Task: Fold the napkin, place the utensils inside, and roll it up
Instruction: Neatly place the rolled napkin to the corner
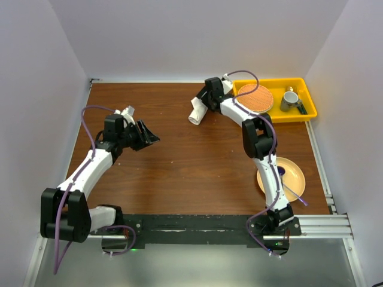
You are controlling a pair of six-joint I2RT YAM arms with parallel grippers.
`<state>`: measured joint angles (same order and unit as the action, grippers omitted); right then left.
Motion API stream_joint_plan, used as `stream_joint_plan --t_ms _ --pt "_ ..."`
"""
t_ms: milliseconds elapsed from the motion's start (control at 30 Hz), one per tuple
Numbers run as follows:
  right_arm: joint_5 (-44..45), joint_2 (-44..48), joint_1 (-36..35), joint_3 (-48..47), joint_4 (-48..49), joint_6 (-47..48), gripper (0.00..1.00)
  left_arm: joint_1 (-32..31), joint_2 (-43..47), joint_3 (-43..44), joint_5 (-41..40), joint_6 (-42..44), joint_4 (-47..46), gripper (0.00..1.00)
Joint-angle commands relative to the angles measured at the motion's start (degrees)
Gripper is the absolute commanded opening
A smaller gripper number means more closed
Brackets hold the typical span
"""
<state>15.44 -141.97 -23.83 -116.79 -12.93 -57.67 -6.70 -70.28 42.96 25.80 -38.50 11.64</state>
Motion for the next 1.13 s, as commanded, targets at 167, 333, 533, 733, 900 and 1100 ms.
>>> stream_joint_plan --t_ms 167,333,533,733,900,1100 --pt "1.35 -1.21 -0.51 -6.79 -6.5 1.94 0.92 0.11 0.49 -0.07 2.32 -0.17 -1.88 0.53" --pt "3.54 6.77 -1.39 -4.94 -11.32 10.18 0.98 0.02 1.55 -0.24 3.55 -0.35 -2.5 0.53" --pt "7.5 28.12 -3.5 11.27 -18.97 26.71 0.98 -8.83 2.51 2.3 1.89 0.45 -3.64 0.63" --pt "4.43 54.97 -6.57 36.83 -25.83 32.19 0.98 -18.95 7.35 4.49 -0.83 -0.35 -7.15 0.76" --pt "-6.55 81.73 -6.75 57.53 -16.54 29.9 0.98 -26.86 9.54 5.12 -3.65 -1.13 -9.87 0.8" --pt "-6.3 96.17 -6.75 65.29 -15.2 30.24 0.98 -33.29 11.48 1.08 -10.41 -2.63 -13.31 0.93"
